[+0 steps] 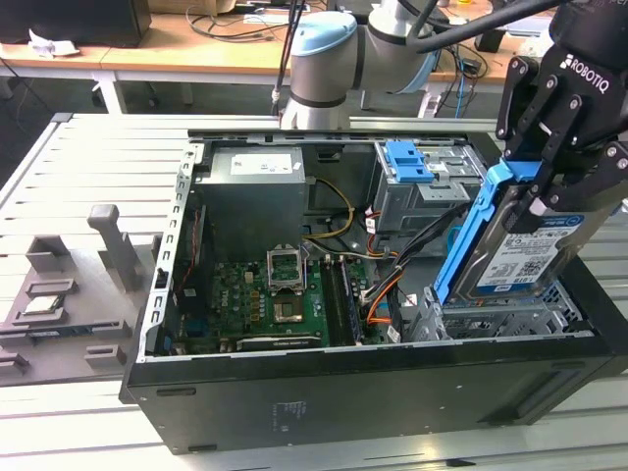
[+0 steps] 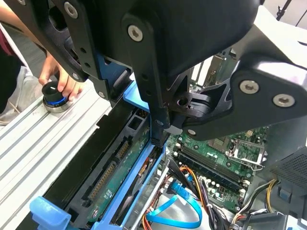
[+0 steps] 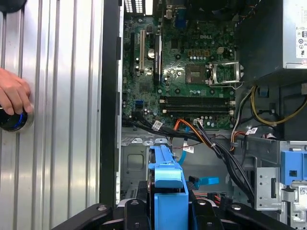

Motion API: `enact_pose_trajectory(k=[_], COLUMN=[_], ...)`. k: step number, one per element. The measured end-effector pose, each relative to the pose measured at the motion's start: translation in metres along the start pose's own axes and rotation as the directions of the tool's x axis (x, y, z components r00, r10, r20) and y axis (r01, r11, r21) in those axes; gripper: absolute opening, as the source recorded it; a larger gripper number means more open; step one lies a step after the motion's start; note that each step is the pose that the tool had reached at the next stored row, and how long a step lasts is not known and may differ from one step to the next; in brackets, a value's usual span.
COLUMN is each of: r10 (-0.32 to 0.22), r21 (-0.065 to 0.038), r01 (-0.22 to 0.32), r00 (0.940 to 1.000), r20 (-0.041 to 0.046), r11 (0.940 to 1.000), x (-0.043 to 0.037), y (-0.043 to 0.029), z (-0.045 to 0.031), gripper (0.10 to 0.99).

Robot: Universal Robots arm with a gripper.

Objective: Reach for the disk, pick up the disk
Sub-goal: 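Pick up the disk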

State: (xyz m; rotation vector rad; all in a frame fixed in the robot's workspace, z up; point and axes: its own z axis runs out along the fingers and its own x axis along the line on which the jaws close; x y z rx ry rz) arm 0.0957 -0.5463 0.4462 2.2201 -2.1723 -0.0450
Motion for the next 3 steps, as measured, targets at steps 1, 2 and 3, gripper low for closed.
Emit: enact_pose_trajectory(k=[1, 2, 3], r10=[0.000, 0.000, 0.000], r21=[0.000, 0.000, 0.000], r01=[0.000, 0.000, 0.000], r00=[1.0000, 1.0000, 1.0000], r20=[0.0000, 0.0000, 0.0000], r11=[1.0000, 1.0000, 1.0000], x=[0.0000, 0.0000, 0.0000], y=[0.0000, 0.0000, 0.0000], z=[0.0000, 0.0000, 0.0000], gripper=[0.369, 0.369, 0.369])
